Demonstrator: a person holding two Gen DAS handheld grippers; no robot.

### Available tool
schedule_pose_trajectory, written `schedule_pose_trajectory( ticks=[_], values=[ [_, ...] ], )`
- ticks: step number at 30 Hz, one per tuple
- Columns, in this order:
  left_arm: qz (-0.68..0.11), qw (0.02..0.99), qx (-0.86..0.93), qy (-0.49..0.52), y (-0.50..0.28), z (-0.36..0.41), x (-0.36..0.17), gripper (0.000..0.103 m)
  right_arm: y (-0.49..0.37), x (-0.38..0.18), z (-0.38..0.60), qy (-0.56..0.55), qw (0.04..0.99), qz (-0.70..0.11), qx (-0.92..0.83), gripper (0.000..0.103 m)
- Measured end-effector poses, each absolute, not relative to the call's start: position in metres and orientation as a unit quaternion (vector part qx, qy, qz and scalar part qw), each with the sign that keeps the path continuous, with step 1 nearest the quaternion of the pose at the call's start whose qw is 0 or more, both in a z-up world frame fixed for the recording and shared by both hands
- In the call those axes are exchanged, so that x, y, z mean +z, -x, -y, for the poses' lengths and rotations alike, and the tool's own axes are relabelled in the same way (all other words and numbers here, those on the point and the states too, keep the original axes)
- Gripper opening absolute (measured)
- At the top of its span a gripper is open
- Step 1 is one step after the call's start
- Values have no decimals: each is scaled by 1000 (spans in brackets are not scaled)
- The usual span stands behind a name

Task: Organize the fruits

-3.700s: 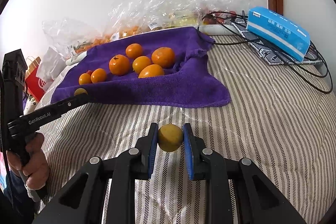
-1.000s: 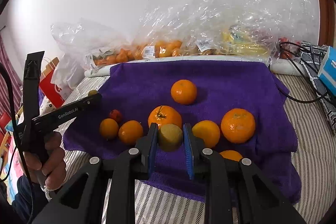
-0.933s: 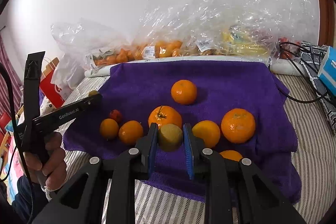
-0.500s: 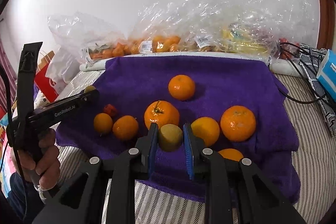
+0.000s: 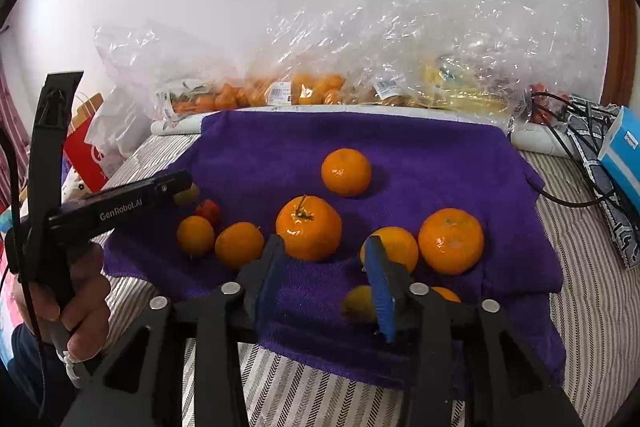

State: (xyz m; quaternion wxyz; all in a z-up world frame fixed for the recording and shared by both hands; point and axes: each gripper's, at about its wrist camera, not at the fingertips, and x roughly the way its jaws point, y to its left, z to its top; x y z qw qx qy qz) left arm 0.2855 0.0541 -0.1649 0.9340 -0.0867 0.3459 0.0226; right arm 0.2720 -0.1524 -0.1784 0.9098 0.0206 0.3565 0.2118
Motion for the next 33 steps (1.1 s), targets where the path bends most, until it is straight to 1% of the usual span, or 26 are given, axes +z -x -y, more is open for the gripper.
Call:
schedule_pose_trajectory(
  ticks=[1, 4, 8, 12, 15, 19, 21, 22, 24, 26, 27, 29, 30, 31, 33],
  values=[
    [-339, 937, 19, 88, -283, -54, -163, 51, -271, -178, 152, -18, 910, -356, 212, 48],
    [-321, 943, 12, 89, -279, -52, -156, 59, -268, -174, 151, -17, 912, -347, 217, 50],
    [-316, 945, 12, 85, -277, -47, -148, 60, -264, -166, 157, -25, 918, -334, 213, 50],
    [-335, 941, 13, 51, -272, -35, -133, 60, -261, -143, 169, -45, 921, -347, 175, 50],
    [-343, 938, -5, 58, -256, -30, -120, 60, -247, -120, 178, -34, 926, -352, 128, 50],
    [-345, 937, -12, 58, -225, -20, -104, 73, -212, -92, 187, -37, 935, -336, 106, 50],
    [-342, 938, -6, 49, -204, -17, -94, 73, -192, -78, 191, -40, 937, -332, 97, 51],
    [-339, 939, -4, 49, -197, -18, -91, 75, -184, -74, 193, -40, 938, -333, 94, 53],
    [-328, 943, 0, 57, -172, -20, -79, 80, -167, -65, 196, -43, 938, -332, 87, 54],
    [-328, 943, -5, 60, -152, -22, -70, 83, -149, -58, 200, -45, 938, -335, 78, 54],
    [-329, 942, -6, 61, -144, -23, -66, 87, -143, -57, 202, -47, 937, -337, 73, 54],
    [-331, 942, -7, 62, -130, -23, -60, 89, -126, -54, 208, -54, 936, -341, 65, 60],
    [-331, 942, -11, 61, -120, -23, -57, 90, -119, -53, 209, -56, 938, -337, 64, 72],
    [-331, 942, -16, 62, -112, -22, -54, 91, -113, -51, 210, -56, 939, -333, 61, 81],
    [-332, 941, -29, 62, -99, -20, -50, 91, -95, -46, 210, -48, 945, -319, 55, 86]
  ],
)
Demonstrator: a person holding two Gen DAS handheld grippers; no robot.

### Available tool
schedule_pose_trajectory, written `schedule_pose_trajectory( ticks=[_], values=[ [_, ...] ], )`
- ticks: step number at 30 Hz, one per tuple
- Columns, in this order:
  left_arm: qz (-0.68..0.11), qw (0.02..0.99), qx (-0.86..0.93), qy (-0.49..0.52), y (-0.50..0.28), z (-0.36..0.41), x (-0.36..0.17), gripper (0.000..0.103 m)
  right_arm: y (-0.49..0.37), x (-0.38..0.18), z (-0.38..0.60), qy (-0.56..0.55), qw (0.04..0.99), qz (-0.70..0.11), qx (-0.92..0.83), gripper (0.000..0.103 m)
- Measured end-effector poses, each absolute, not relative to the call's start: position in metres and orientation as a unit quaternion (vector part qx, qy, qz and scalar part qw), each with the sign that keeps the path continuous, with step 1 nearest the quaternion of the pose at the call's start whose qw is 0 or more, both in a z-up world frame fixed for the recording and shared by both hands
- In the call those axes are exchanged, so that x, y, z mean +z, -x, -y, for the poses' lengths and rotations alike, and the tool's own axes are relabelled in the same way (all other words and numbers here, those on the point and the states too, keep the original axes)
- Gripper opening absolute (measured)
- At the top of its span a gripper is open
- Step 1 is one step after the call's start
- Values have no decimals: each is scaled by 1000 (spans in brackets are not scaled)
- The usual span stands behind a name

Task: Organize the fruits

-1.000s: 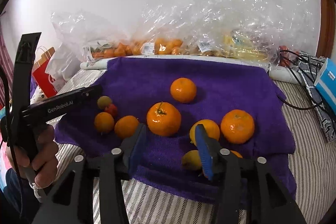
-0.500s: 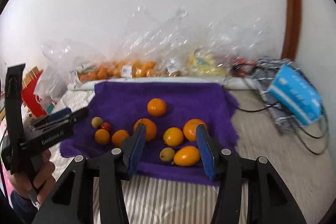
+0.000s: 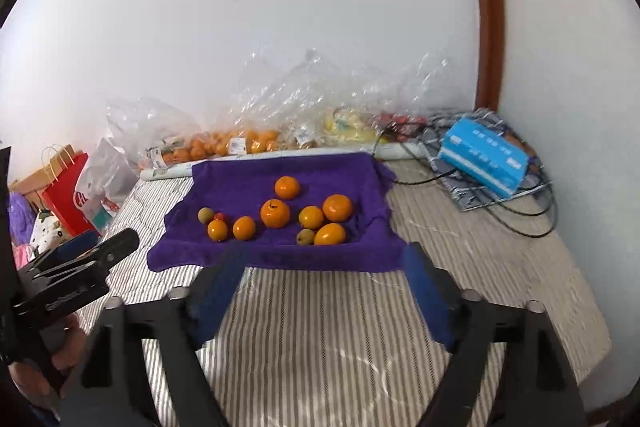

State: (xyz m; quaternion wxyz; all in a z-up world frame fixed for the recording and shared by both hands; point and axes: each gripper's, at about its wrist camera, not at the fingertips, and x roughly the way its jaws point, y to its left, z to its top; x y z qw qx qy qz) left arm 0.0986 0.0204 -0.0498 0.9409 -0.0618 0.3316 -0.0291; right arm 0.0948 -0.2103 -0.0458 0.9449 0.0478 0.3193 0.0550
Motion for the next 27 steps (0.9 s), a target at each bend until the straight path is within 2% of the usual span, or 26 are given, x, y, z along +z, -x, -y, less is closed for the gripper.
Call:
schedule_pose_trajectory(
  ticks=[1, 10, 27],
  values=[
    [-331, 941, -33, 60, -91, -19, -47, 91, -88, -43, 209, -41, 946, -317, 55, 89],
    [-302, 952, -18, 46, -40, -12, -26, 91, -44, -29, 211, -32, 949, -306, 69, 96],
    [-288, 957, -19, 30, -19, 0, -11, 91, -18, -17, 212, -20, 958, -281, 56, 96]
  ],
)
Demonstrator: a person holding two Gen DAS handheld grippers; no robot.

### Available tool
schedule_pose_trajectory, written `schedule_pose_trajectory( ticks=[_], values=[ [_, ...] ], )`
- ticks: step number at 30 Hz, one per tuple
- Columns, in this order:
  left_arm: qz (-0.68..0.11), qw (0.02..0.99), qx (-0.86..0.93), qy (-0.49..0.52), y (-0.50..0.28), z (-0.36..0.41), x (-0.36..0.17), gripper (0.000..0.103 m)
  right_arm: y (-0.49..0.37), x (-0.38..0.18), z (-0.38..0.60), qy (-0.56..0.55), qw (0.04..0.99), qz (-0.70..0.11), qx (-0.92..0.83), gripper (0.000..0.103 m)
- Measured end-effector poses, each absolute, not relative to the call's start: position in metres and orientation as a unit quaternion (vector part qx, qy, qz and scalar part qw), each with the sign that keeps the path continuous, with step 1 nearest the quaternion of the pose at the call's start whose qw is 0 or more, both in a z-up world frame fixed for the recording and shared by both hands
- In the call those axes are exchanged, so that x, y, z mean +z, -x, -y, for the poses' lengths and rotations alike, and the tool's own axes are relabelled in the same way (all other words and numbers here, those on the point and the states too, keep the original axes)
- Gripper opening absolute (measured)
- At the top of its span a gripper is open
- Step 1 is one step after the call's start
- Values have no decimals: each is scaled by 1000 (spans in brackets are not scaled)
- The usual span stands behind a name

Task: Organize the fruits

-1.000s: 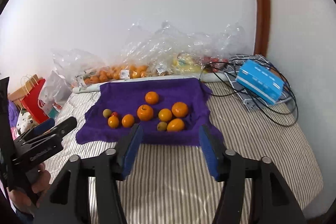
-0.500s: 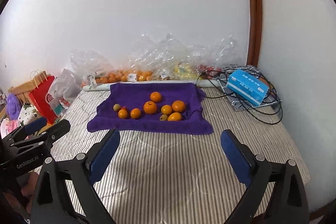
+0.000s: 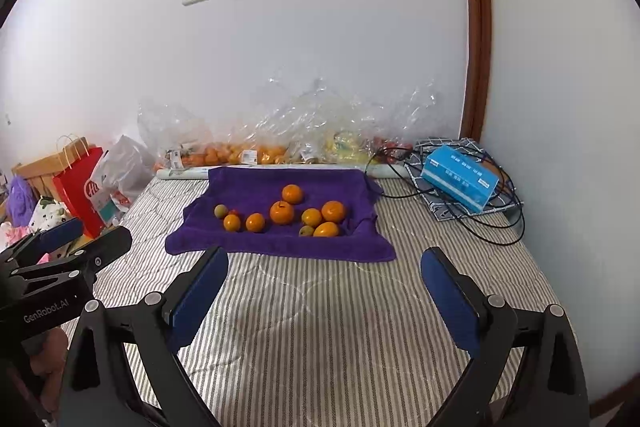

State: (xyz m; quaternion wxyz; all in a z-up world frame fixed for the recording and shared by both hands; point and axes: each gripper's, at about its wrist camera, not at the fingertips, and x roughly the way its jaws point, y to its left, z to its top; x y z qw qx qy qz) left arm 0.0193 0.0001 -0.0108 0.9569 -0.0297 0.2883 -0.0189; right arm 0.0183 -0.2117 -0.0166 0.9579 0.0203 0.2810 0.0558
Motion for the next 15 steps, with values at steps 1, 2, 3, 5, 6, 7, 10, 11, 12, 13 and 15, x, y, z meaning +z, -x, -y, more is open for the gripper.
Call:
schedule_pose_trajectory(
  ticks=[1, 2, 3, 5, 6, 7, 10, 11, 12, 13, 15],
  values=[
    [-287, 957, -18, 29, -19, 1, -10, 91, -18, -16, 212, -20, 958, -280, 55, 96],
    [-286, 958, -17, 27, -18, 1, -10, 91, -17, -16, 213, -20, 959, -278, 53, 96],
    [-285, 958, -17, 27, -17, 2, -9, 92, -16, -15, 213, -20, 959, -277, 53, 96],
    [-283, 959, -16, 25, -16, 4, -8, 91, -16, -15, 214, -21, 959, -276, 54, 96],
    [-282, 959, -14, 24, -16, 4, -7, 92, -15, -14, 214, -21, 959, -276, 53, 96],
    [-282, 959, -14, 24, -16, 4, -7, 92, -15, -14, 214, -21, 959, -276, 54, 96],
    [-280, 960, -13, 24, -15, 4, -6, 92, -14, -14, 215, -19, 960, -275, 53, 96],
    [-280, 960, -12, 24, -15, 4, -6, 92, -14, -14, 215, -18, 960, -275, 53, 96],
    [-280, 960, -12, 24, -15, 4, -5, 92, -14, -14, 215, -17, 960, -275, 52, 96],
    [-280, 960, -12, 24, -15, 4, -6, 92, -14, -14, 215, -18, 960, -275, 53, 96],
    [-280, 960, -12, 23, -15, 3, -5, 92, -14, -14, 215, -18, 960, -274, 52, 96]
  ],
)
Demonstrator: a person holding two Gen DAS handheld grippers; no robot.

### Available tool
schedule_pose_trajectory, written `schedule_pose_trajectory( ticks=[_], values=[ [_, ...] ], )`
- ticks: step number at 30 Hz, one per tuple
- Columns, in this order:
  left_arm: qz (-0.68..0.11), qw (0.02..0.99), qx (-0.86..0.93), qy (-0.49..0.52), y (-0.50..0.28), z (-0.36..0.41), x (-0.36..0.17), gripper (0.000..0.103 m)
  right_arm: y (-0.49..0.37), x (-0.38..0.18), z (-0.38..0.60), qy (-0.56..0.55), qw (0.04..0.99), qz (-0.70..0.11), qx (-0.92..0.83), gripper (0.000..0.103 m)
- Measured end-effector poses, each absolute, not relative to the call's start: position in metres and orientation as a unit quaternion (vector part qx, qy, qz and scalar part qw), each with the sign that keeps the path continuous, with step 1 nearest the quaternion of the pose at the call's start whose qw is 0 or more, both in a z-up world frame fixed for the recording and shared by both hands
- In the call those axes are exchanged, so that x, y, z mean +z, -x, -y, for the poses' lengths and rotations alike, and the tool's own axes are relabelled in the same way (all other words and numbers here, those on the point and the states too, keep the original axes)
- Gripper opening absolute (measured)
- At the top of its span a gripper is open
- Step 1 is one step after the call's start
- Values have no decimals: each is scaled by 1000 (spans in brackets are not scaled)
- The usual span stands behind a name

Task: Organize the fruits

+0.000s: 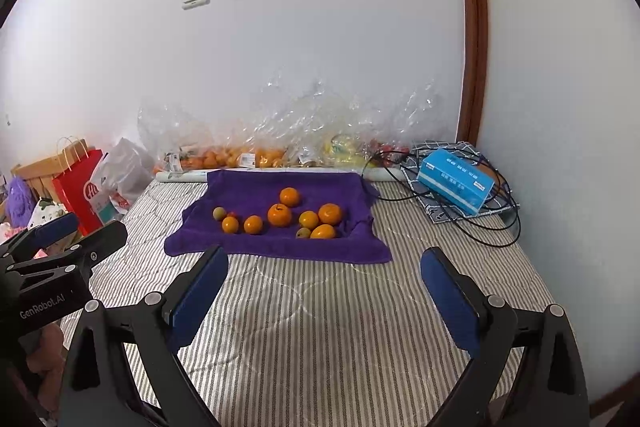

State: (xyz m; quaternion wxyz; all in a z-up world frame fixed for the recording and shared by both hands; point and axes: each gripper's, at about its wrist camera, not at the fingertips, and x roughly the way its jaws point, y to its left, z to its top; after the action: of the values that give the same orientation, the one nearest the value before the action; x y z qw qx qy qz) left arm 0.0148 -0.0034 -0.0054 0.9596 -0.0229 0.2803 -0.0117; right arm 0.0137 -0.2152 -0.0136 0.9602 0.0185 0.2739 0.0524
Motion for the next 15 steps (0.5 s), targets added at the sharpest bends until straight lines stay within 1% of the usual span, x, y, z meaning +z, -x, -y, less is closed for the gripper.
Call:
schedule_pose_trajectory(
  ticks=[15],
  values=[
    [-277, 961, -9, 22, -14, 3, -2, 92, -10, -10, 215, -18, 962, -269, 48, 96]
  ],
)
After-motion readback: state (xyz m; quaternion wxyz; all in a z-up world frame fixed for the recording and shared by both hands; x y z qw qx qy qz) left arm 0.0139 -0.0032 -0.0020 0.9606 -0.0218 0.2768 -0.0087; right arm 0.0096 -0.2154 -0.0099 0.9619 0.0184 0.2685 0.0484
